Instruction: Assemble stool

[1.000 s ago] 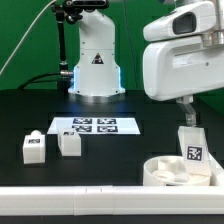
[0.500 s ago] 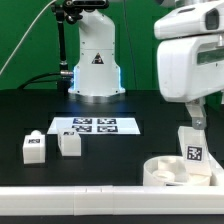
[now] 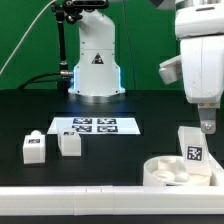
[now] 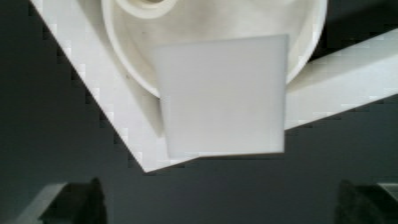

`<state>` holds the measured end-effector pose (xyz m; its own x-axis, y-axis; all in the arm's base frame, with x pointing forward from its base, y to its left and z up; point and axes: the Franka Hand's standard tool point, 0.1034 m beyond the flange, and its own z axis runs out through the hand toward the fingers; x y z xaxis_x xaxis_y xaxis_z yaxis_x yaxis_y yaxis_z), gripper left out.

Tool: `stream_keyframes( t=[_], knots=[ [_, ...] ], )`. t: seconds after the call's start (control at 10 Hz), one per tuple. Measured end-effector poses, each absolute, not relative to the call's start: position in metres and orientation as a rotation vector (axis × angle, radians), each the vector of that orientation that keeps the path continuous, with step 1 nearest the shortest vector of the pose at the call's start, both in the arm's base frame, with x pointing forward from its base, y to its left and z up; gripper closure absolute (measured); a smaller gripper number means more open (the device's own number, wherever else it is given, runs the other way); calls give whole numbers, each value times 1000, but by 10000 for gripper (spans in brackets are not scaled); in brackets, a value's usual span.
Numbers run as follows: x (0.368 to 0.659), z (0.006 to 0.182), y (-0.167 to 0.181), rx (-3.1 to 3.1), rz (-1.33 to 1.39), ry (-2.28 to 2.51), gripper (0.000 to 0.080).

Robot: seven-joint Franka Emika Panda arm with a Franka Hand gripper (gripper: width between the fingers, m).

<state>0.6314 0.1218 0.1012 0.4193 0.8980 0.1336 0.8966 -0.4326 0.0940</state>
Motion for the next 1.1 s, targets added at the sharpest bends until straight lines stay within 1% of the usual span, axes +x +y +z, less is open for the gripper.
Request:
stream_keyframes(
  t=[0.1,0.4,0.7,0.8,0.9,1.0,1.1],
  knots=[
    [631,100,121,2639,255,1670,150],
    [628,84,109,2656,227,1662,150],
    [627,80,106,2663,225,1654,150],
    [627,80,107,2666,226,1650,198],
    [627,80,107,2666,226,1650,198],
    [627,80,106,2667,225,1648,378],
    [627,80,106,2674,226,1638,378]
  ],
)
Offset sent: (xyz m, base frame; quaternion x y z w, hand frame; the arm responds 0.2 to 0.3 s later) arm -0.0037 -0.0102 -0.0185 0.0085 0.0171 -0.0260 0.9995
